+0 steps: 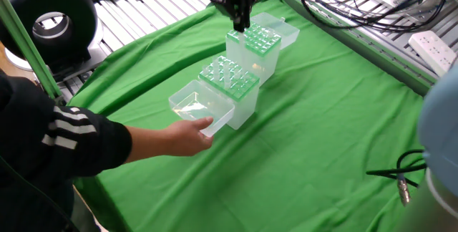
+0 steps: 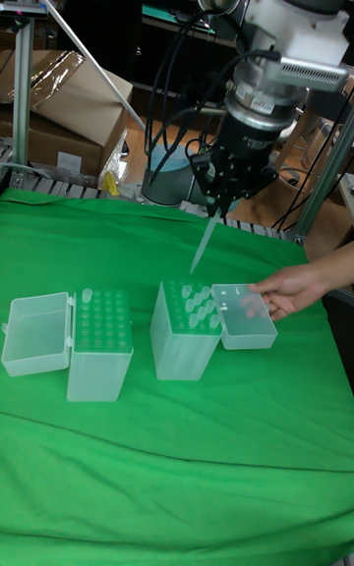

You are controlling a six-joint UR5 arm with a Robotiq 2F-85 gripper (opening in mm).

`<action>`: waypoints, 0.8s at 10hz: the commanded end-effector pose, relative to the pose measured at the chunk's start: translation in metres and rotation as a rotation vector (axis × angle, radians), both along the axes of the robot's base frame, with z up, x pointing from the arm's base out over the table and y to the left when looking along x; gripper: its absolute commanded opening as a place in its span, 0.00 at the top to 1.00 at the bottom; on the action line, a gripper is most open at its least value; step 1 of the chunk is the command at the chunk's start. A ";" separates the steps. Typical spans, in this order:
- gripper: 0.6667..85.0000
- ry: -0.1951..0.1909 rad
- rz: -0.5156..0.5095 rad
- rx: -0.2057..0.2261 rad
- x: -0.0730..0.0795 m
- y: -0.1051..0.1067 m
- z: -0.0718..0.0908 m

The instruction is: Insert a large pipette tip into the holder for large pipette tips

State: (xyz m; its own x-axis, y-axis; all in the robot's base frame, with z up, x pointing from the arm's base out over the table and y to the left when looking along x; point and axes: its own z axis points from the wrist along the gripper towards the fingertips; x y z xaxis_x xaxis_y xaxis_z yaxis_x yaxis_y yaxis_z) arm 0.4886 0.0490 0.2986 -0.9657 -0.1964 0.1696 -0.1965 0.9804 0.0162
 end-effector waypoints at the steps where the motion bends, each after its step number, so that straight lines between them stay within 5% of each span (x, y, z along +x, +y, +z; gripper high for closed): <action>1: 0.91 0.023 0.033 -0.020 -0.005 -0.005 0.022; 4: 0.94 0.015 0.103 -0.031 0.001 -0.015 0.025; 5: 0.92 0.012 0.100 0.003 0.002 -0.006 0.024; 8: 0.95 -0.041 -0.094 -0.066 0.014 -0.016 0.023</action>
